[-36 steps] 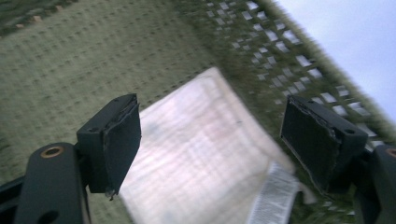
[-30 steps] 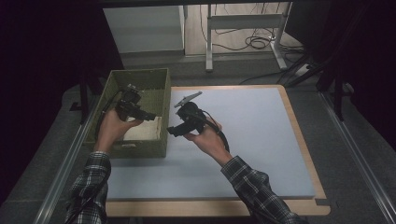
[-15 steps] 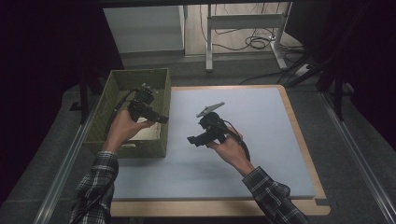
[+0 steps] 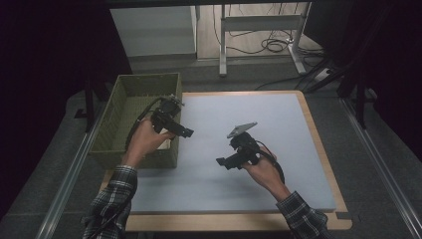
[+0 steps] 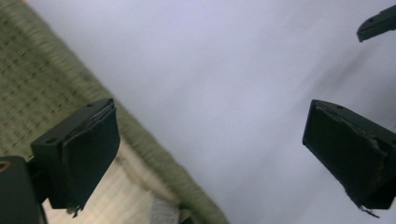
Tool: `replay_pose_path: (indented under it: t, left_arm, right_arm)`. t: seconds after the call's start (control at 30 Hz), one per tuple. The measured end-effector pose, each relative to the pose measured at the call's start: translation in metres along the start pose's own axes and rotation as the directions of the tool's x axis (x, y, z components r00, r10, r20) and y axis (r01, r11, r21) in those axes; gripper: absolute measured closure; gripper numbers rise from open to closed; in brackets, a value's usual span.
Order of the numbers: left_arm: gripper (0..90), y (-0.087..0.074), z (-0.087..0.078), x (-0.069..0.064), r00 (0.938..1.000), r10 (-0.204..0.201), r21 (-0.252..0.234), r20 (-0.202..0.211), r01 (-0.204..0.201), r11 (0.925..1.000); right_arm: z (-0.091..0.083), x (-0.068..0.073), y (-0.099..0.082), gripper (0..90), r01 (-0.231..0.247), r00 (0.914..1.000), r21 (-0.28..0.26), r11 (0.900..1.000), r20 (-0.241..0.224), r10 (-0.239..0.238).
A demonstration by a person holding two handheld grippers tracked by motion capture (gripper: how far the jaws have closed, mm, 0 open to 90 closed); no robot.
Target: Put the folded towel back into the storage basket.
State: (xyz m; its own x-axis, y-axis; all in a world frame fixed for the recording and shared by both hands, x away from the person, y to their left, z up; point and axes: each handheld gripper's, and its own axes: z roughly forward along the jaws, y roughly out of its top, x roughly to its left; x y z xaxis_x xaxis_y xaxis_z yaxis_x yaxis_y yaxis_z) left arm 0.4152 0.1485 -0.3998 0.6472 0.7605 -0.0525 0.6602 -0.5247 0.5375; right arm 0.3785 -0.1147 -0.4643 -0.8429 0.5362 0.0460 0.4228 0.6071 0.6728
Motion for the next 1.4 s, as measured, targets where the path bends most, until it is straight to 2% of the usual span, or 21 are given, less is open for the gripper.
replay_pose_path:
  t: [0.1,0.37,0.47,0.67,0.83,0.97,1.23,1.4]
  left_arm:
    - [3.8,0.003,0.003,-0.011,0.9998,0.02,-0.012,0.008,-0.019,0.9997]
    - [3.5,0.008,0.021,-0.041,0.9969,0.067,-0.02,0.041,-0.066,0.9976]
    - [3.4,0.01,0.028,-0.052,0.9952,0.085,-0.024,0.048,-0.084,0.9962]
    - [3.1,0.008,0.038,-0.074,0.992,0.108,-0.061,0.065,-0.104,0.9927]
    - [2.5,-0.006,0.049,-0.09,0.9892,0.118,-0.081,0.087,-0.111,0.9905]
    - [2.4,-0.019,0.059,-0.097,0.9879,0.117,-0.089,0.102,-0.108,0.9902]
    - [2.5,-0.049,0.077,-0.115,0.9834,0.149,-0.129,0.104,-0.135,0.9824]
    - [2.5,-0.069,0.086,-0.122,0.9839,0.15,-0.137,0.097,-0.136,0.9812]
  right_arm:
    - [-0.005,-0.003,-0.009,10.7,0.005,1.0,0.003,1.0,0.007,-0.005]
    - [-0.027,-0.015,-0.037,10.2,-0.021,0.9995,0.003,0.9998,0.024,0.021]
    - [-0.036,-0.019,-0.049,10.2,-0.031,0.9991,-0.015,0.9994,0.028,0.032]
    - [-0.054,-0.025,-0.071,9.3,-0.014,0.9977,-0.032,0.9994,0.066,0.017]
    - [-0.063,-0.03,-0.087,8.9,-0.01,0.9934,-0.027,0.9996,0.114,0.013]
    - [-0.067,-0.032,-0.101,8.9,-0.019,0.9909,-0.029,0.9994,0.133,0.022]
    - [-0.064,-0.029,-0.121,8.8,-0.027,0.9906,-0.02,0.9994,0.134,0.029]
    - [-0.06,-0.028,-0.133,8.6,-0.043,0.9908,-0.023,0.9988,0.127,0.046]
